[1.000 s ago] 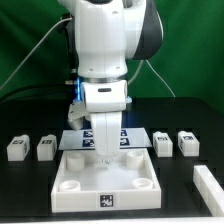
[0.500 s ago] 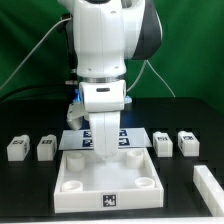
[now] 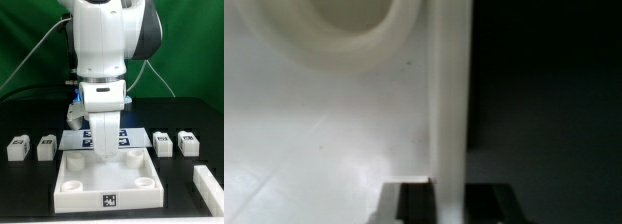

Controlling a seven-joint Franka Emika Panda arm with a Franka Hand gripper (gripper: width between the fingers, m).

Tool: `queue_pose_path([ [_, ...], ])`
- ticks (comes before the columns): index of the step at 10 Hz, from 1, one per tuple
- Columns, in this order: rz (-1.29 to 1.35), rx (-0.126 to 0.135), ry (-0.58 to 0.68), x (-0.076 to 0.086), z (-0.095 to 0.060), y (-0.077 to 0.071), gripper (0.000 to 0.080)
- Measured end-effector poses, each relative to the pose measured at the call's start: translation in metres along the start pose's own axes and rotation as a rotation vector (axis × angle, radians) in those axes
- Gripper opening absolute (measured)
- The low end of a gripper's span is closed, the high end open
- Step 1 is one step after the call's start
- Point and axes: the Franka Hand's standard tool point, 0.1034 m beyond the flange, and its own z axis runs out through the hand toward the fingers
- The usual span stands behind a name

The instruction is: Assemble one leg

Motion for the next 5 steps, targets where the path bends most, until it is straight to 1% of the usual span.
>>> queue_pose_path([
  [2, 0.001, -0.001, 0.000, 0.000, 0.000, 0.001, 0.0059],
  [3, 0.011, -0.011, 0.001, 0.005, -0.003, 0.008, 0.0059],
  [5, 0.032, -0.023, 0.010, 0.024, -0.004, 0.029, 0.0059],
])
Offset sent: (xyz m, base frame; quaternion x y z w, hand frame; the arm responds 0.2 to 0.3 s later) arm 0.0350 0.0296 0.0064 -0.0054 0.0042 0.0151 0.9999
